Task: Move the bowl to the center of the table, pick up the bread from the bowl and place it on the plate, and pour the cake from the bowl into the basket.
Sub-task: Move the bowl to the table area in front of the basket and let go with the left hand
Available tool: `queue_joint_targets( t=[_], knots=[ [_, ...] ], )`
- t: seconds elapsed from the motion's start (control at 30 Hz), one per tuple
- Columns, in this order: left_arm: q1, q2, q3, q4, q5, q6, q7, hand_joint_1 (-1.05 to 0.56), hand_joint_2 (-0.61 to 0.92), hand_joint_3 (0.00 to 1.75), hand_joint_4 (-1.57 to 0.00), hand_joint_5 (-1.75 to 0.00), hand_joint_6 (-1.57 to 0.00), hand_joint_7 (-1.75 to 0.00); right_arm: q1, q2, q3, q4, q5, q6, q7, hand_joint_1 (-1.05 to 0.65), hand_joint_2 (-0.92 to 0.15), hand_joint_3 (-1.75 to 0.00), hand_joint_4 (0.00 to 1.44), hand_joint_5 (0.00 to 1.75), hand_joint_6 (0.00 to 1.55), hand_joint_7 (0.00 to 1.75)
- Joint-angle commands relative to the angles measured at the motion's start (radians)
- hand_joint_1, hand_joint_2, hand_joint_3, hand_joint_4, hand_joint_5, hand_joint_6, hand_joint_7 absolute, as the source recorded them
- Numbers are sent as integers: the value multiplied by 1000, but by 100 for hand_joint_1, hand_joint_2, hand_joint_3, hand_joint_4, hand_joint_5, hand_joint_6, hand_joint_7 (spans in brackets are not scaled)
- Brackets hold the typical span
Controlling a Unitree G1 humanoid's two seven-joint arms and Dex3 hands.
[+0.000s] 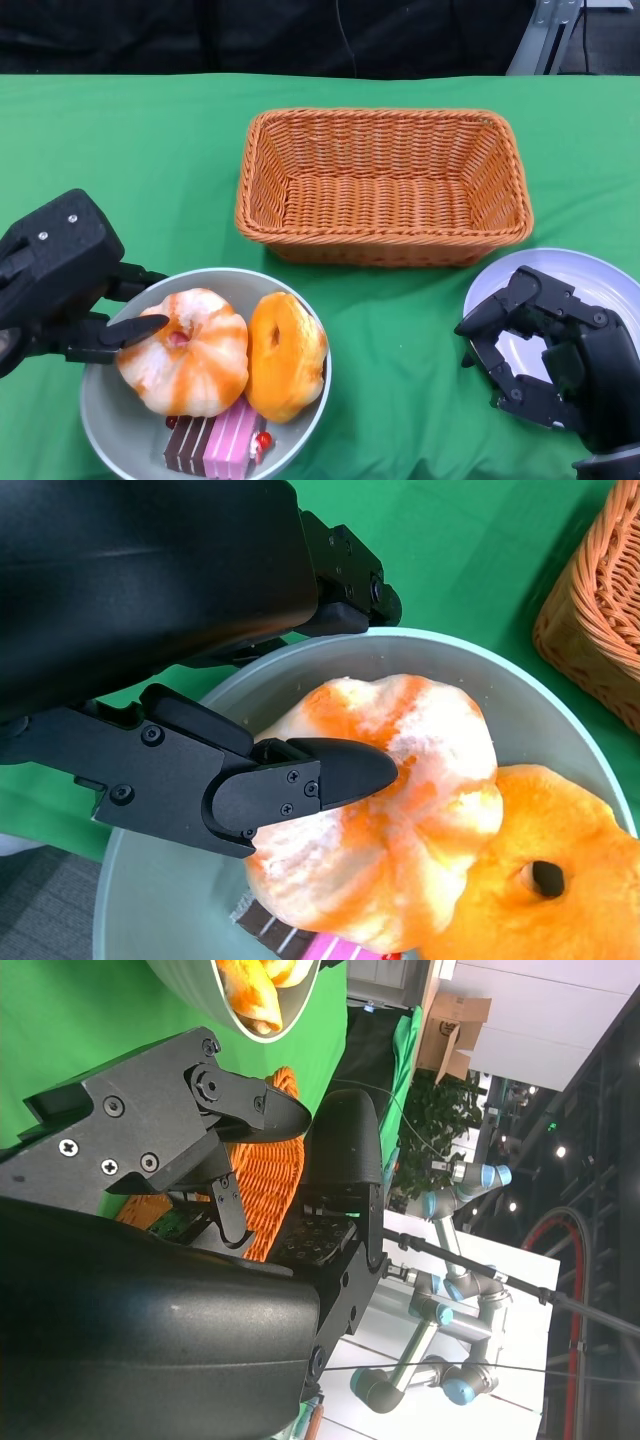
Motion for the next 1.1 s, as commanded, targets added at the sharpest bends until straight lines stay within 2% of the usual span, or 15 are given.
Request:
queue_joint_targets(
  t=[0.03,0.47,0.77,0.9,1.1],
  knots=[
    [17,-8,11,-26,-9,25,18,-59,92,68,-38,-1,-26,-1,5,1,-3,3,3,-18,-8,-17,-66,-74,78,149,78,117],
    [23,-76,23,-36,4,71,118,-57,92,66,-40,-2,-23,0,10,0,5,5,20,-15,7,-18,-64,-77,77,149,75,120],
    [36,-118,37,-54,-5,89,186,-58,92,65,-35,0,-19,0,12,2,6,13,23,-28,11,-17,-65,-78,78,148,75,121],
    [56,-186,79,-53,-17,76,282,-61,92,61,-38,-2,-24,-2,7,6,5,32,21,-42,11,-17,-64,-78,79,149,75,122],
    [70,-237,117,-40,-55,13,327,-59,92,60,-38,-1,-25,-2,9,9,6,35,20,-42,10,-16,-65,-78,79,148,75,122]
  ],
)
